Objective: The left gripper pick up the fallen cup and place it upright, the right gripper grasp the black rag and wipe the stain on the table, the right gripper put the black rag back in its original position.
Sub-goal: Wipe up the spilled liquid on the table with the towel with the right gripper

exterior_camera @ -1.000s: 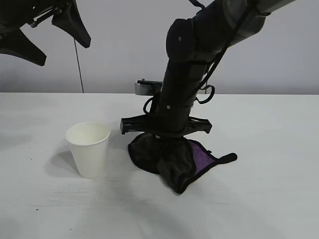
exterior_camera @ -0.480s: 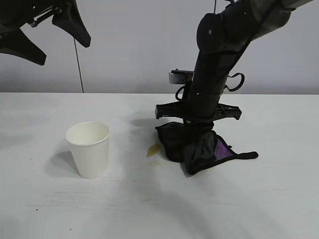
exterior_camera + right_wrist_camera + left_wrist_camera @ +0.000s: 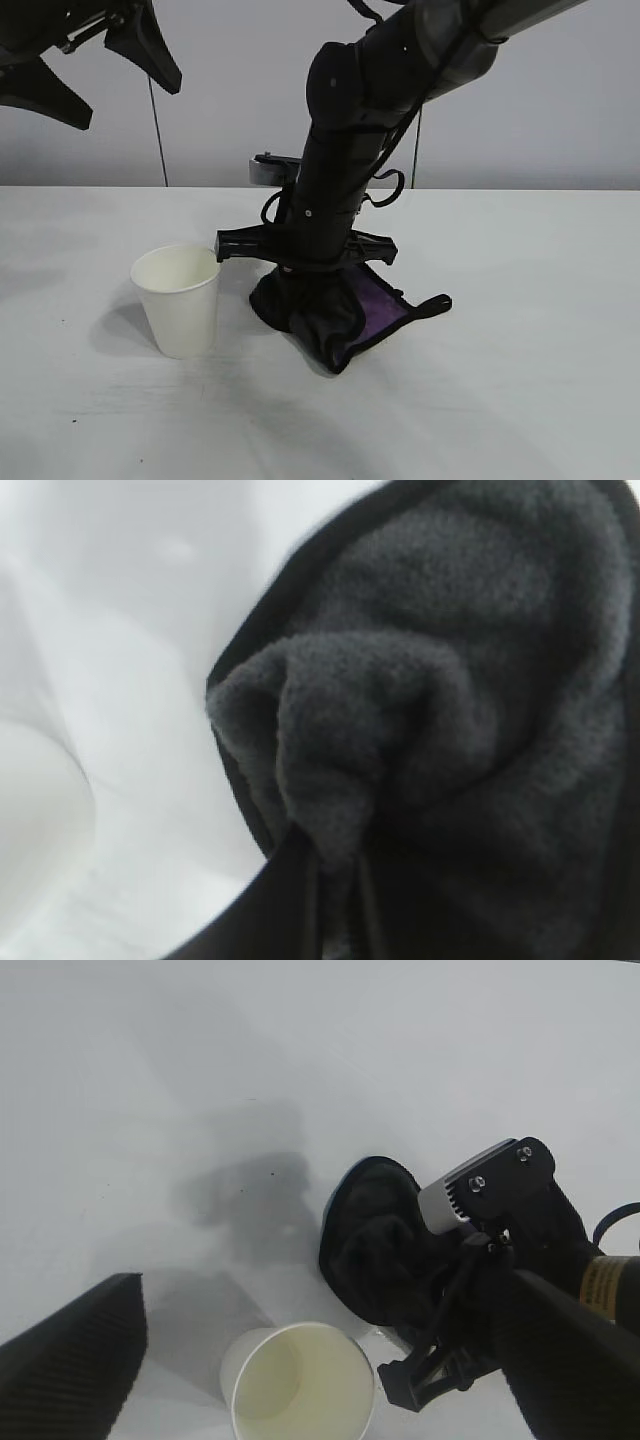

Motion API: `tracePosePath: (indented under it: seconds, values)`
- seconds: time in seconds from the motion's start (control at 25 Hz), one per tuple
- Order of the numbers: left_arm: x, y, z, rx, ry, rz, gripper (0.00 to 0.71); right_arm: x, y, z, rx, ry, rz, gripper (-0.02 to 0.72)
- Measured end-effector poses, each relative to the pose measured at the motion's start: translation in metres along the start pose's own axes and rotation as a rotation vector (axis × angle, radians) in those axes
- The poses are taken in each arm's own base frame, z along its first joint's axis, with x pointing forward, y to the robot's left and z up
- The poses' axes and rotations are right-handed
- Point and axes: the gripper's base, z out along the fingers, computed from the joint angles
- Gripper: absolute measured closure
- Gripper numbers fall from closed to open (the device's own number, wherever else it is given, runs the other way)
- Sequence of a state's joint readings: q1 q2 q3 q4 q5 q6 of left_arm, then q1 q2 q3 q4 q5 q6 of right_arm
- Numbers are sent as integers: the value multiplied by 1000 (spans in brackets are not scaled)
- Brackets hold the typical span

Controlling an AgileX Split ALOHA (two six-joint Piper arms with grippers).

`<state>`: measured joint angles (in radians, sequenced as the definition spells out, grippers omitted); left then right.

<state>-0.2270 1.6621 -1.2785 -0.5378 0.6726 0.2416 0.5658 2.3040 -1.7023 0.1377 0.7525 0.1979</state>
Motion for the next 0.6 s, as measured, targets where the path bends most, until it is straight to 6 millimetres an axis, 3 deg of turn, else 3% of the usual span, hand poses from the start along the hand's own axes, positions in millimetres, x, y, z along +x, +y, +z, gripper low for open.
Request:
tracePosePath:
  seconds: [0.16, 0.48, 0.6]
  values:
    - [0, 0, 0, 0, 0, 7, 35, -10, -12, -2, 18, -21, 41, 692]
    - [0, 0, 0, 0, 0, 25, 35, -25, -76, -10, 125, -55, 144, 692]
    - [0, 0, 0, 0, 0, 26, 35, -26, -87, -12, 137, -51, 160, 692]
